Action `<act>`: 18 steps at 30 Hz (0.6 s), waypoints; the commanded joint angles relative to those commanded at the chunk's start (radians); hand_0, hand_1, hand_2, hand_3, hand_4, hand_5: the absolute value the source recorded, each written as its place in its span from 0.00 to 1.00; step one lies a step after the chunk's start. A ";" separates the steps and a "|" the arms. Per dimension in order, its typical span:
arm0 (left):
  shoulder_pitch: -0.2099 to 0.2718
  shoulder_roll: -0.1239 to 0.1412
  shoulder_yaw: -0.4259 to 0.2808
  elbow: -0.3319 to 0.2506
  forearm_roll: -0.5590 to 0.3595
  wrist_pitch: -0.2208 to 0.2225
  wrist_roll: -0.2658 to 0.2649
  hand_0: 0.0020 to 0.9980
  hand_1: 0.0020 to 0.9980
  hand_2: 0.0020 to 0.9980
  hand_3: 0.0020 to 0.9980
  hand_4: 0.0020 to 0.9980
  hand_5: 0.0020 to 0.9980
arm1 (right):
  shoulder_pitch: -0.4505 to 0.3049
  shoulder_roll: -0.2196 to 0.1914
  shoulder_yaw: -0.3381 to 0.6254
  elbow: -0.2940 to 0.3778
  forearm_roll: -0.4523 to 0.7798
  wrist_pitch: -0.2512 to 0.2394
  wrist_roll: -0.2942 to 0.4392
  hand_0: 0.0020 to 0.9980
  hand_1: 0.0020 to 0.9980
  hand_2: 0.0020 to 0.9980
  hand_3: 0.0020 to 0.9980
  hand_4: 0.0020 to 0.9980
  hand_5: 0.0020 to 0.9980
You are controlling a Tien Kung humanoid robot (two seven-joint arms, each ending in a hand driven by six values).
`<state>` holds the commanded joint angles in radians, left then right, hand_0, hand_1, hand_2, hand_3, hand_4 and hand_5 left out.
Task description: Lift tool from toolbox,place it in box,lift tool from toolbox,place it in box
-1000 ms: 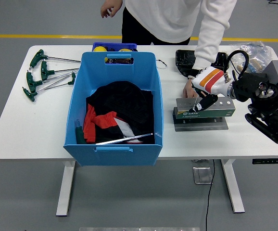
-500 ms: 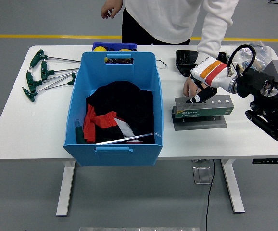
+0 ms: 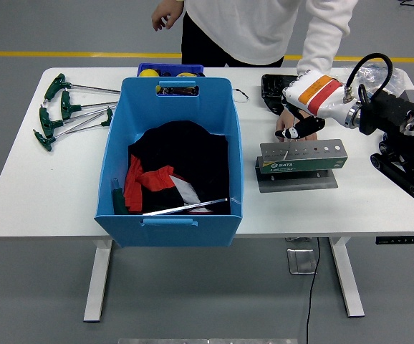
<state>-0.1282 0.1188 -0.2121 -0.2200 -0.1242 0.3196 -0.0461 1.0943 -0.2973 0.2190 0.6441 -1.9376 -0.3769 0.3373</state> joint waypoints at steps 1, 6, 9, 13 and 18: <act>0.001 0.000 0.001 0.000 -0.001 0.000 0.000 0.80 0.75 0.79 0.71 0.75 0.63 | 0.002 -0.005 0.007 0.007 -0.003 0.001 0.002 0.00 0.00 0.01 0.02 0.83 0.59; 0.003 0.000 0.003 0.001 -0.008 0.000 -0.002 0.80 0.75 0.79 0.71 0.75 0.63 | 0.010 -0.036 0.057 0.063 -0.028 0.020 -0.005 0.00 0.00 0.00 0.01 0.81 0.57; 0.004 -0.001 0.004 0.002 -0.011 0.001 -0.002 0.79 0.75 0.79 0.71 0.75 0.63 | 0.014 -0.062 0.106 0.123 -0.046 0.035 -0.012 0.00 0.00 0.01 0.01 0.80 0.56; 0.005 -0.001 0.000 0.002 -0.008 0.003 -0.001 0.79 0.75 0.79 0.71 0.75 0.63 | 0.022 -0.082 0.179 0.198 -0.079 0.052 -0.026 0.00 0.00 0.01 0.01 0.80 0.56; 0.007 0.001 -0.003 0.002 -0.001 0.004 0.001 0.79 0.75 0.79 0.71 0.75 0.63 | 0.037 -0.093 0.257 0.287 -0.102 0.083 -0.055 0.00 0.00 0.01 0.01 0.80 0.55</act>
<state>-0.1217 0.1199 -0.2154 -0.2181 -0.1249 0.3234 -0.0454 1.1311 -0.3901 0.4763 0.9308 -2.0392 -0.2940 0.2822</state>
